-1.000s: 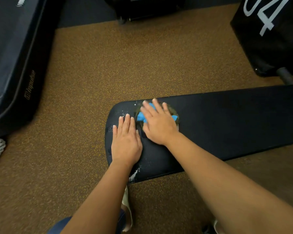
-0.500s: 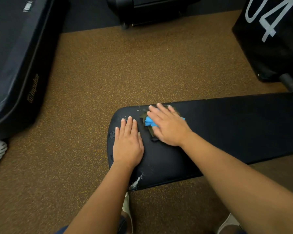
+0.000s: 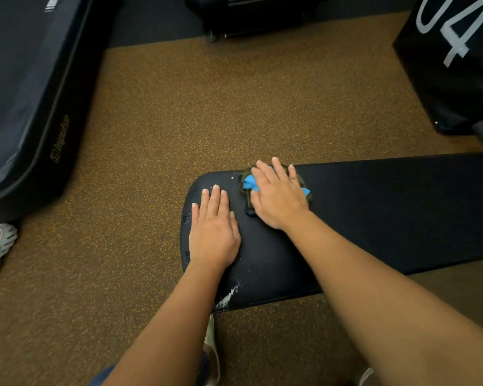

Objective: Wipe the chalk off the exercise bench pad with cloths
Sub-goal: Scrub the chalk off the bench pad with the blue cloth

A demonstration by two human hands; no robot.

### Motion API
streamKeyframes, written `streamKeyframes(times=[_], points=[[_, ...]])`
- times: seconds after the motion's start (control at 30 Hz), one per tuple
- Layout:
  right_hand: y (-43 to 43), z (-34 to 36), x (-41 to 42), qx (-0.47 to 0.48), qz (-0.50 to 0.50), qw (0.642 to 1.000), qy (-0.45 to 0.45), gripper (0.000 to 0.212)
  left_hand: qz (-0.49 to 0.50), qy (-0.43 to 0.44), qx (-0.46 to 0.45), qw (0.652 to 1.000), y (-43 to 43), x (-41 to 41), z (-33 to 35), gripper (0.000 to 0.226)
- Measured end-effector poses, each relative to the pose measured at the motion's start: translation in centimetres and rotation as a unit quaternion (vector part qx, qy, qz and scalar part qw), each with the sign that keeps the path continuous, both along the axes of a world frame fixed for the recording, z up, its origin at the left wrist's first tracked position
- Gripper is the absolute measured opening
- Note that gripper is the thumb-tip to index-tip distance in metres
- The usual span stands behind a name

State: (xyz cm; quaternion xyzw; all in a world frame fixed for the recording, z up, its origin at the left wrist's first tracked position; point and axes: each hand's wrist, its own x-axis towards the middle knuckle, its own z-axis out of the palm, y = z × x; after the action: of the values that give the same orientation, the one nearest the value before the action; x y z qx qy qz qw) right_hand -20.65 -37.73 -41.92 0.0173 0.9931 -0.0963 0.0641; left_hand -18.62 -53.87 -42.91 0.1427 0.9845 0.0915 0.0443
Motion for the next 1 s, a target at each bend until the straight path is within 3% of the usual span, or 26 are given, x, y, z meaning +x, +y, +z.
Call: streamKeyframes(times=[0.07, 0.23, 0.43, 0.6, 0.8, 0.93, 1.0], points=[[-2.1, 0.2, -0.7, -0.008, -0.033, 0.999, -0.005, 0.06, 0.013, -0.003, 0.001, 1.0, 0.1, -0.4, 0.0, 0.054], [-0.2, 0.2, 0.6, -0.025, 0.121, 0.992, 0.021, 0.055, 0.019, 0.0, 0.007, 1.0, 0.0, -0.9, 0.0, 0.054], [-2.7, 0.3, -1.5, -0.014, -0.011, 1.0, -0.003, 0.059, 0.024, 0.01, 0.008, 1.0, 0.2, -0.8, -0.3, 0.053], [-0.7, 0.1, -0.2, -0.018, 0.148, 0.989, 0.023, 0.056, 0.021, 0.025, 0.012, 0.999, 0.1, -0.8, -0.6, 0.062], [-1.6, 0.3, -2.9, 0.002, 0.051, 0.999, 0.002, 0.058, 0.029, 0.03, 0.004, 0.999, 0.4, -0.9, -0.8, 0.064], [-1.1, -0.1, -1.8, -0.018, 0.18, 0.983, 0.024, 0.055, 0.027, 0.032, 0.01, 0.999, 0.2, -0.9, -0.9, 0.062], [0.7, -0.2, -1.6, -0.014, 0.189, 0.982, 0.022, 0.055, 0.027, 0.038, 0.006, 0.999, 0.3, -0.9, -0.8, 0.062]])
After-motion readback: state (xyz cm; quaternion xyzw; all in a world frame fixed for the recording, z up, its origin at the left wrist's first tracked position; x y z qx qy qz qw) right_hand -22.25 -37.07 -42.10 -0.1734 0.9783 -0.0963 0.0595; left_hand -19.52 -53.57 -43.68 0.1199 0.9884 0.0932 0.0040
